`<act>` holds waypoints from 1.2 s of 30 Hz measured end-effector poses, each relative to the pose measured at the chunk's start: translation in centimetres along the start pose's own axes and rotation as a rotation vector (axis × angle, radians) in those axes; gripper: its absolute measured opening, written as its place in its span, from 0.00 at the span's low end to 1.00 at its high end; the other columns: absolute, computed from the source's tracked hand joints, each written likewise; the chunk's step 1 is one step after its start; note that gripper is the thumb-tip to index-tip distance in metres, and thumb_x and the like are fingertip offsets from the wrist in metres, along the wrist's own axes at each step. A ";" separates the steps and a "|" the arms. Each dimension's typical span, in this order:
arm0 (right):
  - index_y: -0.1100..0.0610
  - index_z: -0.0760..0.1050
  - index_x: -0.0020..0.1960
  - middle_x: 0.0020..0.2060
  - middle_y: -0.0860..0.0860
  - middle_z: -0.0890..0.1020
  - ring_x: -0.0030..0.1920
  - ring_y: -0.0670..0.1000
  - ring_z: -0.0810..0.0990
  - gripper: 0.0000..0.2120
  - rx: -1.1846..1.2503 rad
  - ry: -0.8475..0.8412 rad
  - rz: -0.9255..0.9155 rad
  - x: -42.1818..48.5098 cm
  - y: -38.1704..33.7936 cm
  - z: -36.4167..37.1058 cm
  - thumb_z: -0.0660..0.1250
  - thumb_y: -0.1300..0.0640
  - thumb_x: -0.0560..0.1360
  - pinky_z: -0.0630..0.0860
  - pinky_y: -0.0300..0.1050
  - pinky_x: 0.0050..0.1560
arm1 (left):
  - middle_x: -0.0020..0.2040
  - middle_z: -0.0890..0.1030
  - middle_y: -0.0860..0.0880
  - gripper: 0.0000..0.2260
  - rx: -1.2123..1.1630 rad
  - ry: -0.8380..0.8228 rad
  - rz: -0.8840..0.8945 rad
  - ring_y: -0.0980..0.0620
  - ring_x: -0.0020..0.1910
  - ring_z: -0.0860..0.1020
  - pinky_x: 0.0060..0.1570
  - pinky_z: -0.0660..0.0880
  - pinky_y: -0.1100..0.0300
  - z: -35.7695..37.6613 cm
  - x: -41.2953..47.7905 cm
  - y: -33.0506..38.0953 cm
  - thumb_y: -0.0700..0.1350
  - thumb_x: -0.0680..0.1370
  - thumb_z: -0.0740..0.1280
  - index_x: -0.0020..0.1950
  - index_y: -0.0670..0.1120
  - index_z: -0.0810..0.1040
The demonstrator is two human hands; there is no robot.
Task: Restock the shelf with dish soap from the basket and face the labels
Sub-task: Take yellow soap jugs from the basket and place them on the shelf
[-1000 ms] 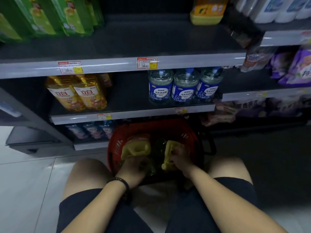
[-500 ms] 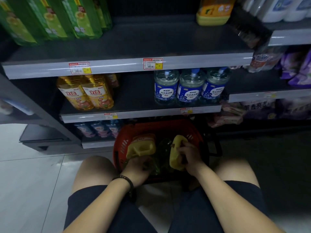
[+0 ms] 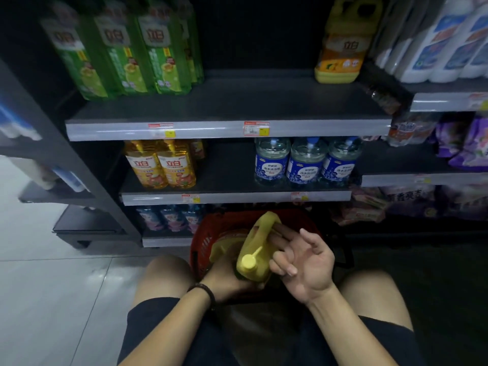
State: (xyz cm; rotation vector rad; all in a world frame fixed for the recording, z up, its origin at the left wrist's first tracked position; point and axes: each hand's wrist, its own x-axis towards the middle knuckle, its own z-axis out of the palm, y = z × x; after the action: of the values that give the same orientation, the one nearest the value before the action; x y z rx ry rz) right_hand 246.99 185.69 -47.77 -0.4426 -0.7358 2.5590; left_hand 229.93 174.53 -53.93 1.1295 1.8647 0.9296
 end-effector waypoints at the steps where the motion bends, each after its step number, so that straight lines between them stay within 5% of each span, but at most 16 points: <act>1: 0.66 0.73 0.74 0.73 0.69 0.76 0.21 0.46 0.69 0.43 -0.001 -0.039 -0.009 0.0 -0.3 1.3 0.77 0.42 0.68 0.64 0.42 0.30 | 0.67 0.81 0.62 0.42 -0.055 0.032 0.019 0.65 0.67 0.77 0.70 0.75 0.59 -0.1 -0.3 0.2 0.51 0.65 0.87 0.74 0.62 0.70; 5: 0.63 0.65 0.81 0.79 0.74 0.63 0.24 0.49 0.74 0.49 0.012 -0.181 -0.036 0.1 -1.2 7.1 0.77 0.40 0.70 0.72 0.43 0.31 | 0.65 0.83 0.56 0.36 -0.151 0.194 0.065 0.57 0.65 0.81 0.64 0.78 0.60 -0.5 -1.5 1.2 0.49 0.66 0.86 0.70 0.56 0.75; 8: 0.57 0.67 0.81 0.75 0.69 0.74 0.26 0.52 0.78 0.51 0.037 -0.223 -0.052 0.4 -1.6 11.6 0.81 0.39 0.65 0.77 0.46 0.33 | 0.64 0.85 0.53 0.32 -0.162 0.315 0.086 0.57 0.63 0.82 0.61 0.79 0.63 -1.1 -2.0 2.5 0.45 0.68 0.85 0.69 0.48 0.77; 11: 0.54 0.62 0.83 0.78 0.66 0.72 0.29 0.54 0.80 0.56 0.018 -0.274 -0.068 0.8 -1.9 15.6 0.82 0.38 0.63 0.80 0.49 0.36 | 0.56 0.85 0.52 0.26 -0.291 0.471 0.030 0.66 0.55 0.82 0.58 0.79 0.62 -2.6 -2.0 4.8 0.57 0.70 0.81 0.63 0.49 0.78; 13: 0.52 0.60 0.85 0.80 0.63 0.70 0.30 0.55 0.81 0.57 -0.039 -0.272 -0.071 1.7 -2.2 17.1 0.82 0.37 0.64 0.82 0.50 0.40 | 0.51 0.86 0.53 0.23 -0.379 0.583 0.030 0.67 0.48 0.83 0.52 0.82 0.58 -4.2 -2.0 6.0 0.56 0.69 0.82 0.58 0.51 0.80; 15: 0.50 0.61 0.84 0.78 0.59 0.74 0.31 0.54 0.81 0.51 -0.212 -0.284 -0.092 2.7 -3.3 18.7 0.78 0.37 0.68 0.82 0.49 0.41 | 0.50 0.88 0.55 0.30 -0.492 0.623 0.035 0.63 0.47 0.85 0.49 0.81 0.59 -6.3 -2.2 7.1 0.64 0.62 0.83 0.58 0.52 0.82; 18: 0.50 0.67 0.78 0.70 0.51 0.83 0.29 0.51 0.79 0.30 -0.608 -0.238 -0.205 4.4 -5.9 20.4 0.69 0.44 0.78 0.78 0.48 0.36 | 0.56 0.88 0.53 0.36 -0.643 0.649 0.095 0.53 0.55 0.87 0.57 0.83 0.50 -9.6 -2.9 8.0 0.62 0.59 0.84 0.64 0.51 0.83; 21: 0.52 0.77 0.71 0.61 0.54 0.87 0.30 0.49 0.80 0.19 -0.841 -0.071 -0.418 5.7 -7.9 20.3 0.71 0.61 0.81 0.80 0.41 0.33 | 0.59 0.88 0.49 0.35 -0.695 0.584 0.134 0.47 0.59 0.86 0.61 0.81 0.39 -12.7 -3.1 8.6 0.60 0.61 0.86 0.64 0.50 0.83; 24: 0.49 0.80 0.65 0.55 0.53 0.88 0.47 0.48 0.88 0.20 -1.069 0.110 -0.564 6.6 -8.9 18.8 0.79 0.55 0.75 0.86 0.45 0.45 | 0.62 0.86 0.46 0.36 -0.673 0.448 0.197 0.43 0.62 0.85 0.64 0.79 0.35 -15.4 -3.1 9.8 0.59 0.63 0.84 0.68 0.47 0.80; 27: 0.45 0.77 0.67 0.58 0.44 0.88 0.59 0.49 0.88 0.36 -1.127 0.053 -0.330 6.9 -9.9 17.3 0.86 0.41 0.64 0.87 0.51 0.56 | 0.64 0.85 0.43 0.36 -0.674 0.328 0.236 0.40 0.64 0.84 0.63 0.80 0.36 -16.5 -2.9 11.4 0.56 0.66 0.82 0.71 0.46 0.76; 30: 0.49 0.75 0.71 0.62 0.48 0.87 0.62 0.53 0.87 0.39 -1.080 -0.085 -0.102 6.0 -10.5 16.1 0.83 0.43 0.63 0.84 0.54 0.63 | 0.66 0.84 0.42 0.40 -0.672 0.227 0.242 0.39 0.65 0.82 0.65 0.78 0.33 -16.3 -2.0 13.4 0.60 0.66 0.82 0.73 0.46 0.75; 36: 0.56 0.78 0.71 0.62 0.57 0.87 0.63 0.60 0.86 0.38 -0.893 0.016 -0.223 3.8 -13.7 13.0 0.84 0.49 0.64 0.79 0.66 0.68 | 0.63 0.86 0.49 0.27 -0.546 0.068 0.237 0.47 0.62 0.85 0.64 0.81 0.42 -13.9 1.1 19.6 0.56 0.73 0.76 0.71 0.51 0.77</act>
State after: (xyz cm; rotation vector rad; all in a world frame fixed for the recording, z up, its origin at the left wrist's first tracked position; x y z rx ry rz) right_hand 242.75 192.49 -30.26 -0.5956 -1.7953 1.8974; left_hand 224.72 179.62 -30.94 0.9903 1.4089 1.5144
